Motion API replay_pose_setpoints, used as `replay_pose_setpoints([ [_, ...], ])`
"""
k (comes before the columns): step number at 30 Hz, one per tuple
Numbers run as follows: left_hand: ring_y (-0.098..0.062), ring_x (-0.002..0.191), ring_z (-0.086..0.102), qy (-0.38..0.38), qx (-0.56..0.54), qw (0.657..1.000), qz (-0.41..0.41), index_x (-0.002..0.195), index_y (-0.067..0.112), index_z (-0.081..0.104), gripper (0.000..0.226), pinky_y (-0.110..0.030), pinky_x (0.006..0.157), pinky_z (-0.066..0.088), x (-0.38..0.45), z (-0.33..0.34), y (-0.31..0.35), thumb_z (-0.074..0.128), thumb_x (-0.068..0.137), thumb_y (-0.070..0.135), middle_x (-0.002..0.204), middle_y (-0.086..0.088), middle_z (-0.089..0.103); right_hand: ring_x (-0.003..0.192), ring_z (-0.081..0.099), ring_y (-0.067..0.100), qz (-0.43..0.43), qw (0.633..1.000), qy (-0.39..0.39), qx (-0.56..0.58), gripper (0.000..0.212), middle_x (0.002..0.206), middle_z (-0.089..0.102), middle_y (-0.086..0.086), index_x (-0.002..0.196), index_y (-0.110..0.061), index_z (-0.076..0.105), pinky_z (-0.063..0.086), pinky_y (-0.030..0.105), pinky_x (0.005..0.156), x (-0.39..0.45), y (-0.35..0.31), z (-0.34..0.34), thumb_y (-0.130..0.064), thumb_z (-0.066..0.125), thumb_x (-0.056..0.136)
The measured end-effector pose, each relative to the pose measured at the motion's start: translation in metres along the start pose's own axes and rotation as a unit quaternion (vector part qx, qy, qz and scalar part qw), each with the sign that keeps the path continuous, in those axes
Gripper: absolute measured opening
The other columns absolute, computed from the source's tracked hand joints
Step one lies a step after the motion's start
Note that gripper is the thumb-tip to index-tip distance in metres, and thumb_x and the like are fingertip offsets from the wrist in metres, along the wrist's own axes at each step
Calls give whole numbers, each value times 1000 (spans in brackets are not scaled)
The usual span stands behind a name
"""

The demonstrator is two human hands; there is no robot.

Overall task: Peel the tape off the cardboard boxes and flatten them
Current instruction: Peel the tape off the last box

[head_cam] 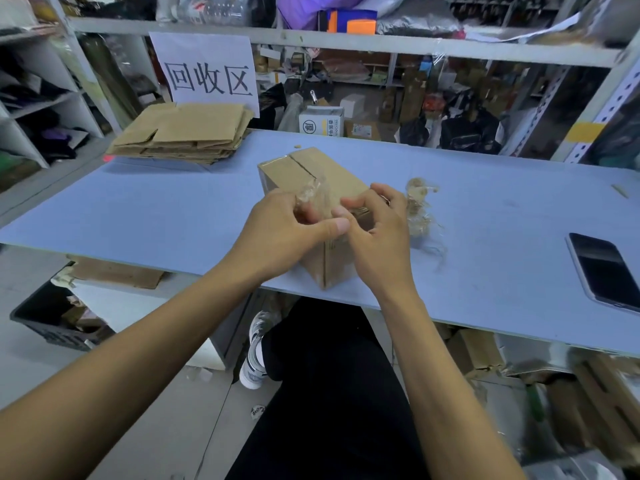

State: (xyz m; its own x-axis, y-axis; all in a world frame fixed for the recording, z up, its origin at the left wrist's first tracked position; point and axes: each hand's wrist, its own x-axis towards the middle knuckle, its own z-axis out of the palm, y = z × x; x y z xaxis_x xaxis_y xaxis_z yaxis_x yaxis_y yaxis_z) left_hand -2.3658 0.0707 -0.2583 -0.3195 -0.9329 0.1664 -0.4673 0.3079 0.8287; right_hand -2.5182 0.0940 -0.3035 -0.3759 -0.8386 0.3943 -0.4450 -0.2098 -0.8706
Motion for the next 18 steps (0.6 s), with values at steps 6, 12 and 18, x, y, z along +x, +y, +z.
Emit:
replay_pose_setpoints([
  [6,-15,83,59,106,96,990,6,67,24,58,24,-26,69,41,0,19,2,76,81,28,86,4,56,131,47,9,5,1000,2,14,4,129,40,-5,92,-25,69,41,20,100,0,1,-3,-27,72,90],
  [12,-31,85,67,61,50,997,-20,73,2,63,20,-50,81,55,5,7,4,72,82,17,89,-14,67,119,54,5,24,999,-14,32,9,131,45,1,98,-23,72,43,24,102,5,1,-2,-27,74,90],
  [18,-25,80,72,87,-143,984,-61,66,11,52,26,-48,82,61,0,5,-7,71,80,0,78,-14,67,89,60,-2,53,995,-1,84,10,127,55,10,97,-28,73,51,31,98,7,3,-7,-22,69,90],
])
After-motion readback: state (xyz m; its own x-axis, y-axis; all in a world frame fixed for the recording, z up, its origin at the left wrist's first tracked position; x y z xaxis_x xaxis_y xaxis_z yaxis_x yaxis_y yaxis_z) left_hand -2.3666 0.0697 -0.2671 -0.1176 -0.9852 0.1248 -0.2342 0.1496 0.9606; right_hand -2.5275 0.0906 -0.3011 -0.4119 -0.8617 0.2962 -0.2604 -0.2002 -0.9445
